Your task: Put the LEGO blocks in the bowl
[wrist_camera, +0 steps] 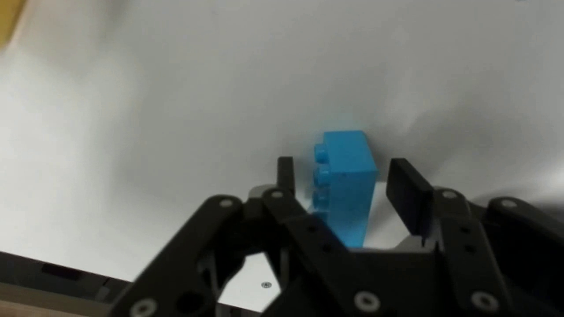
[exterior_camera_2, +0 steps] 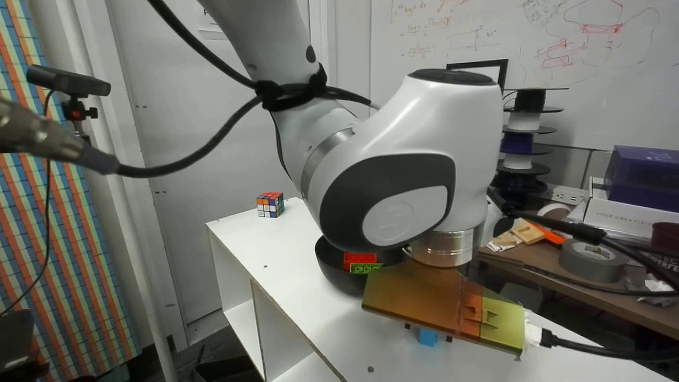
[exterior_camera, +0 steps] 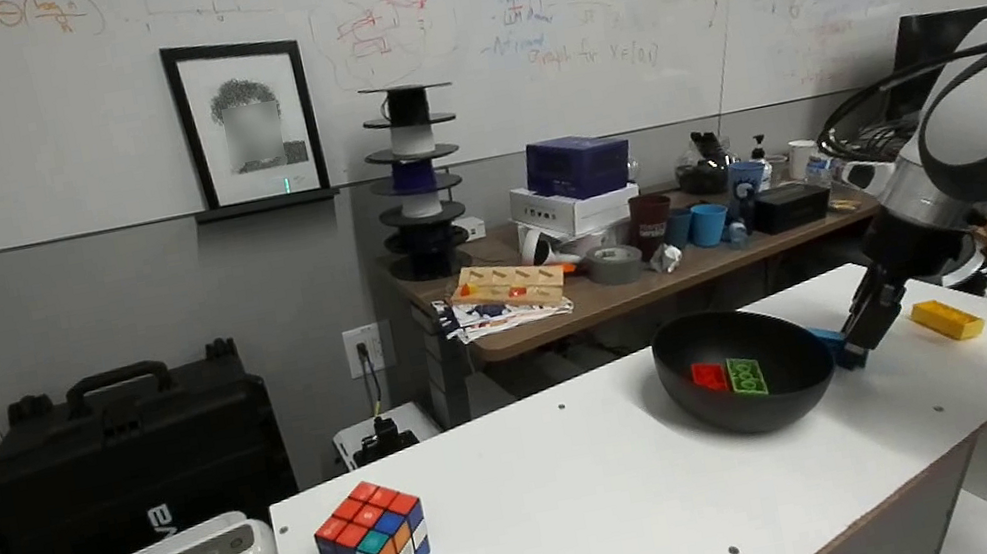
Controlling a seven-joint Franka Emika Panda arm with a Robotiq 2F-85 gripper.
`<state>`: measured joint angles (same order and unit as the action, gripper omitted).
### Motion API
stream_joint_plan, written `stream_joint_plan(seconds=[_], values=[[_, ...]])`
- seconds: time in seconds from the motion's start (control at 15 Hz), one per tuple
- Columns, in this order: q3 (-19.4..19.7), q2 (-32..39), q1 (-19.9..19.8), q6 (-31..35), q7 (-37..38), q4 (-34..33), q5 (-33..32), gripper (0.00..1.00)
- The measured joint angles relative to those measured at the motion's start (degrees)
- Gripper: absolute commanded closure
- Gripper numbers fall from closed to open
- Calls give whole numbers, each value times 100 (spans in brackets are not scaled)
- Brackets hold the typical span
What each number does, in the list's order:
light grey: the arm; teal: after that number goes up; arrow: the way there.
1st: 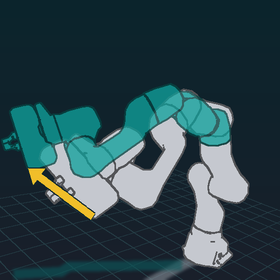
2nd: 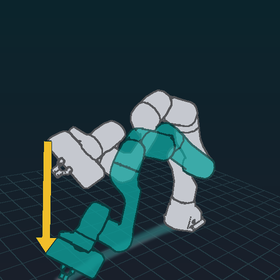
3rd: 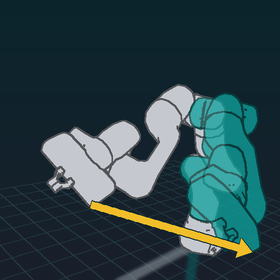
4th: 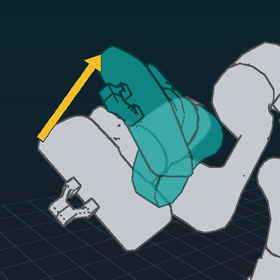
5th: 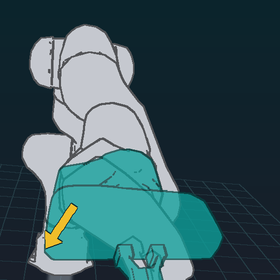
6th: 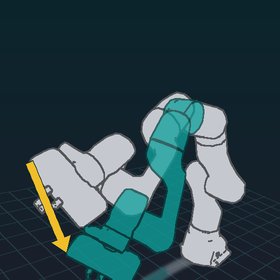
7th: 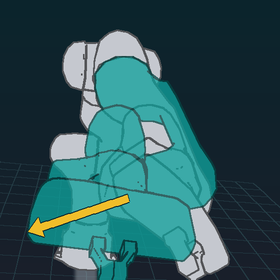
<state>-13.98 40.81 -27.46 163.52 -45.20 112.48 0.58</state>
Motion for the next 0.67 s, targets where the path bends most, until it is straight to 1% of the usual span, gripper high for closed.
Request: stream_joint_plan(seconds=[0.07,0.13,0.2,0.27,0.4,0.53,0.67], values=[[-68,0,-43,1,-37,0,8,81],[-129,-1,-83,8,-84,0,19,89],[-184,-3,-112,12,-127,1,23,94],[-235,-4,-148,12,-180,2,27,92],[-282,-13,-184,9,-242,21,31,93],[-169,-65,-130,3,-235,63,26,93],[39,-191,35,3,-108,75,19,93]])
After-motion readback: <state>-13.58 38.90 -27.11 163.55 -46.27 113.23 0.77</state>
